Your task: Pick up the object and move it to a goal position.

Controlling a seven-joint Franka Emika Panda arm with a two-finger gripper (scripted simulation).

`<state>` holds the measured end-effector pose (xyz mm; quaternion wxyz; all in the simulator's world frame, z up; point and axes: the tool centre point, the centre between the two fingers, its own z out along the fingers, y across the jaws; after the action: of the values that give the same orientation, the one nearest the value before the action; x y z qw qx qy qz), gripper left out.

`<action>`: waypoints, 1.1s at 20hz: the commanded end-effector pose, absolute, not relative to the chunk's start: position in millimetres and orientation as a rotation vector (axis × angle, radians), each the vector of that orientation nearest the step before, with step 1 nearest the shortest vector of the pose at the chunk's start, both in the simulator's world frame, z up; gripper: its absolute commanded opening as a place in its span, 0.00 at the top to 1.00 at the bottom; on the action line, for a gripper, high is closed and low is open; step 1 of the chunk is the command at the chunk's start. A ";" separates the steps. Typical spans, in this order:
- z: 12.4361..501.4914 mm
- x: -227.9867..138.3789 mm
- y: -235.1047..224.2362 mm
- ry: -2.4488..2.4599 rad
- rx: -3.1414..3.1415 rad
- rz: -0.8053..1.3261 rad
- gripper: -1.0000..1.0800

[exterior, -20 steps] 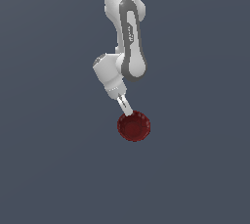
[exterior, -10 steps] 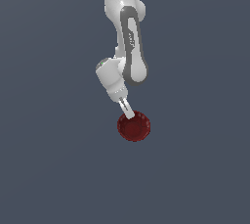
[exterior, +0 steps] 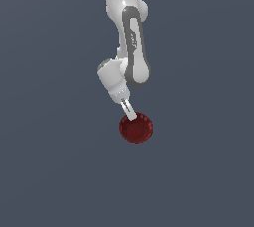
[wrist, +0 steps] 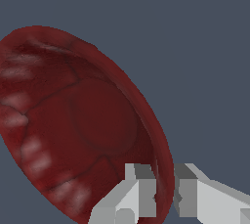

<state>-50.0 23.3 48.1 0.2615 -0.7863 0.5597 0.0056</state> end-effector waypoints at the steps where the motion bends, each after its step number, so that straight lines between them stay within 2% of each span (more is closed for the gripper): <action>1: 48.9 -50.2 23.7 1.514 -2.129 0.015 1.00; 11: 77.2 -59.4 30.9 1.515 -2.128 0.015 1.00; 22: 151.4 -83.0 49.5 1.518 -2.129 0.015 1.00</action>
<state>-79.9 46.6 138.4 0.2602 -0.7861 0.5607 0.0068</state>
